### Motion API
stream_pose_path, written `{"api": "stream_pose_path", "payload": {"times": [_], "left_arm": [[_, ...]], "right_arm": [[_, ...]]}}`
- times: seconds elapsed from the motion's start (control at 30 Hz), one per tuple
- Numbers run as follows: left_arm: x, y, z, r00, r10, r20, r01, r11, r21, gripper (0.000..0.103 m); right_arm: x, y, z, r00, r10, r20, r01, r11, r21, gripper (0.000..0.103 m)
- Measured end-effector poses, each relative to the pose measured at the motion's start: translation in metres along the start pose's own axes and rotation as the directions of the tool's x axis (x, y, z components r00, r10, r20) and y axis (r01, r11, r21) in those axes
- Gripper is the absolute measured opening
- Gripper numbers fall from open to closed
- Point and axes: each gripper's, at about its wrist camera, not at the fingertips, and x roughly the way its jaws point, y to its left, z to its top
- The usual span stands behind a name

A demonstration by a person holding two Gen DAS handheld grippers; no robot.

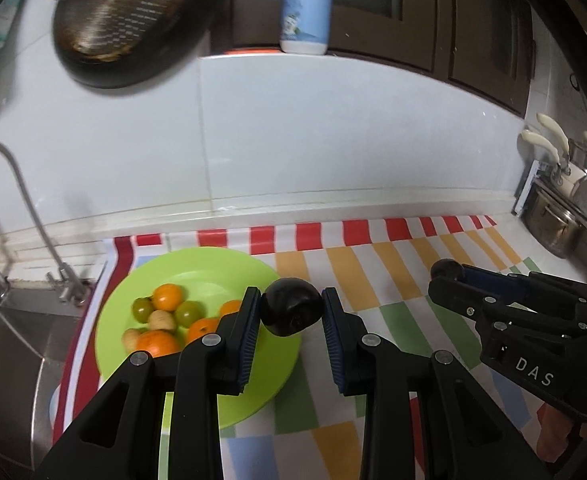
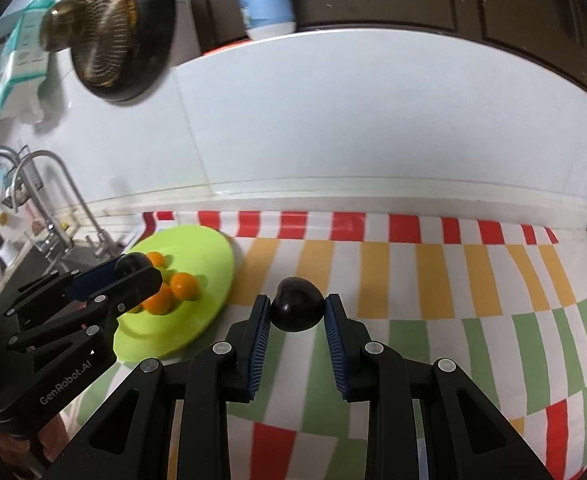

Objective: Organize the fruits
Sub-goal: 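Carry both dark plums onto the lime-green plate and open both tools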

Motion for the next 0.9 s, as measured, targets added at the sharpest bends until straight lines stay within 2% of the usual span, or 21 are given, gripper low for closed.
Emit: {"api": "stream_pose_path", "payload": {"times": [0.43, 0.9], "left_arm": [[-0.027, 0.041, -0.018, 0.995, 0.098, -0.010, -0.099, 0.993, -0.061, 0.031], [-0.018, 0.076, -0.032, 0.991, 0.132, -0.038, -0.135, 0.985, -0.104, 0.031]], "right_arm": [[0.004, 0.046, 0.006, 0.995, 0.098, 0.003, -0.097, 0.990, -0.105, 0.029], [0.044, 0.089, -0.001, 0.976, 0.199, -0.089, -0.212, 0.961, -0.178, 0.029]]}}
